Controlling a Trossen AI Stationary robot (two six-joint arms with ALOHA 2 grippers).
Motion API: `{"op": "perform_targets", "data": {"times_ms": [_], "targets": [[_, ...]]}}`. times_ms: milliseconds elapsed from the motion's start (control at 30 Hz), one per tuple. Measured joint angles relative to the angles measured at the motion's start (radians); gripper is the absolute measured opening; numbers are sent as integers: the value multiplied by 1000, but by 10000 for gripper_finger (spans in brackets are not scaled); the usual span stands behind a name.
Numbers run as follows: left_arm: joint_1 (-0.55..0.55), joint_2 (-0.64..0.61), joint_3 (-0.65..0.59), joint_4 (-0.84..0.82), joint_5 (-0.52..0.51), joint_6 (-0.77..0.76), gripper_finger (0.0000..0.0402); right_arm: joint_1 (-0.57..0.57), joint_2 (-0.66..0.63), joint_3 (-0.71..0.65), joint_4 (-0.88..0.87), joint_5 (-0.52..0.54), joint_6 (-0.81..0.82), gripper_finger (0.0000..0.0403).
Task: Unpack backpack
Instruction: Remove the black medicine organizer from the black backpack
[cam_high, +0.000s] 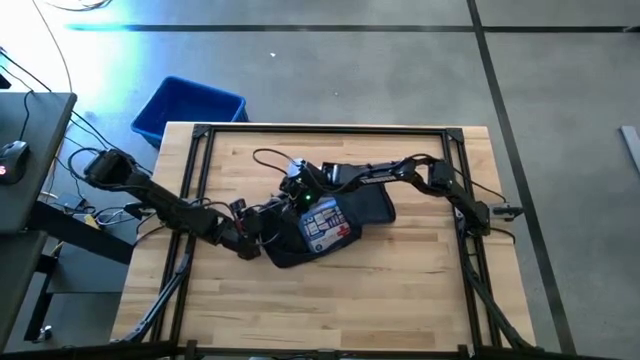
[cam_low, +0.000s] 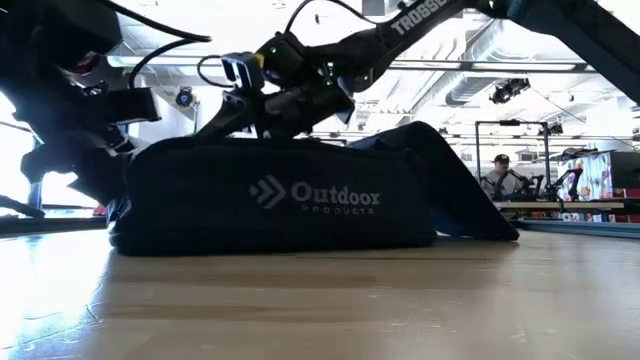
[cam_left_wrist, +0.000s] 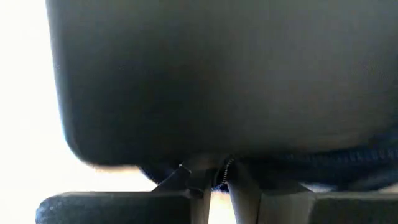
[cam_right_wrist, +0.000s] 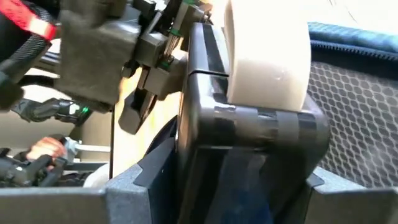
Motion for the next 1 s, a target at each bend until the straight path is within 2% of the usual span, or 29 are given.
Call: {"op": "perform_targets", "data": {"times_ms": [133, 300, 600, 767, 900, 1000], "targets": [[-50, 0, 23, -71, -4, -55, 23, 2, -54, 7, -56, 63, -47, 163], [-105, 0, 42, -73, -15, -72, 23, 4, -110, 89, -224, 161, -143, 163], [-164, 1, 46, -70, -63, -80, 23, 32, -123, 439, -547, 378, -318, 163], [-167, 1, 46, -63, -63, -79, 23, 64, -127, 653, -784, 526, -434, 163], [-167, 1, 46, -62, -63, -79, 23, 85, -208, 579, -981, 547, -539, 163], [-167, 1, 46, -57, -63, -79, 23, 117, -223, 530, -1222, 591, -493, 163]]}}
